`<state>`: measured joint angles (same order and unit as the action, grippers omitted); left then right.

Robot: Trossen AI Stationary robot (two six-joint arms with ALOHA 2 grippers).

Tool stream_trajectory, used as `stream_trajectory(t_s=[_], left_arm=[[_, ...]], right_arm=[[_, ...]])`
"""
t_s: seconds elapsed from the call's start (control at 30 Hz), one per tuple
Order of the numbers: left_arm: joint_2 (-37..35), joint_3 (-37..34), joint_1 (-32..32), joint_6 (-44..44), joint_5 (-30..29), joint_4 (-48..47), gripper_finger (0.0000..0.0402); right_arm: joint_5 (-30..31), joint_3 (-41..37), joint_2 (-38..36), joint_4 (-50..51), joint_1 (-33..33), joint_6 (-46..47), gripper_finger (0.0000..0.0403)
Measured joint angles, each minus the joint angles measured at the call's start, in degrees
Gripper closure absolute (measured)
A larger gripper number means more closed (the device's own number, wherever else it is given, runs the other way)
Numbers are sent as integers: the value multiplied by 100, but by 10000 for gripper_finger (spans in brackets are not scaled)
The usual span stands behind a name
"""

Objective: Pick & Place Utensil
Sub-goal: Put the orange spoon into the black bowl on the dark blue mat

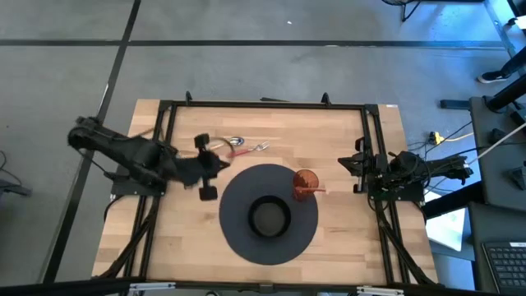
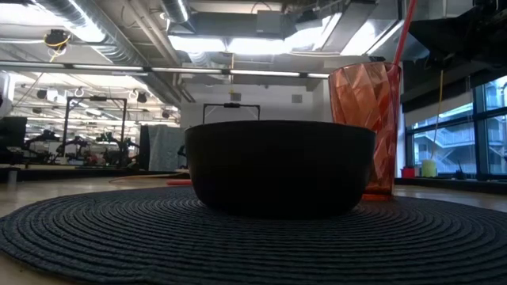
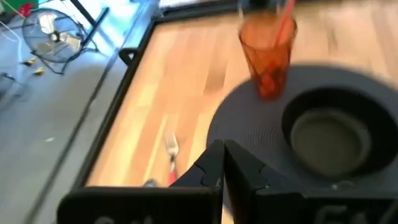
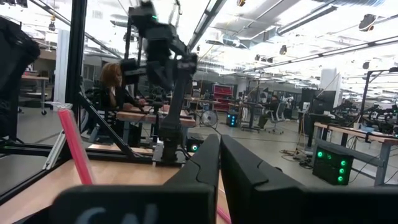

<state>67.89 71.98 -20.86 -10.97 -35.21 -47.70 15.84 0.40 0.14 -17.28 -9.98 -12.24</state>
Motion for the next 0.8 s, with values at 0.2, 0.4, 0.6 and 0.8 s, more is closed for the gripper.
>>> stream_trajectory(t_s=[0.2,0.4,0.6,0.8], left_arm=[[-915,-1433,738,239,619,1616,398],[-1145,-1713,1039,275,247,1660,398],[-1115,-1713,1047,-125,350,1666,398],[-1113,-1713,1373,599,1013,1751,398]], right_arm=[[2,0,0,0,2,1,386],[0,0,0,2,2,-1,386],[0,0,0,1,1,-1,386],[0,0,0,2,2,-1,386]])
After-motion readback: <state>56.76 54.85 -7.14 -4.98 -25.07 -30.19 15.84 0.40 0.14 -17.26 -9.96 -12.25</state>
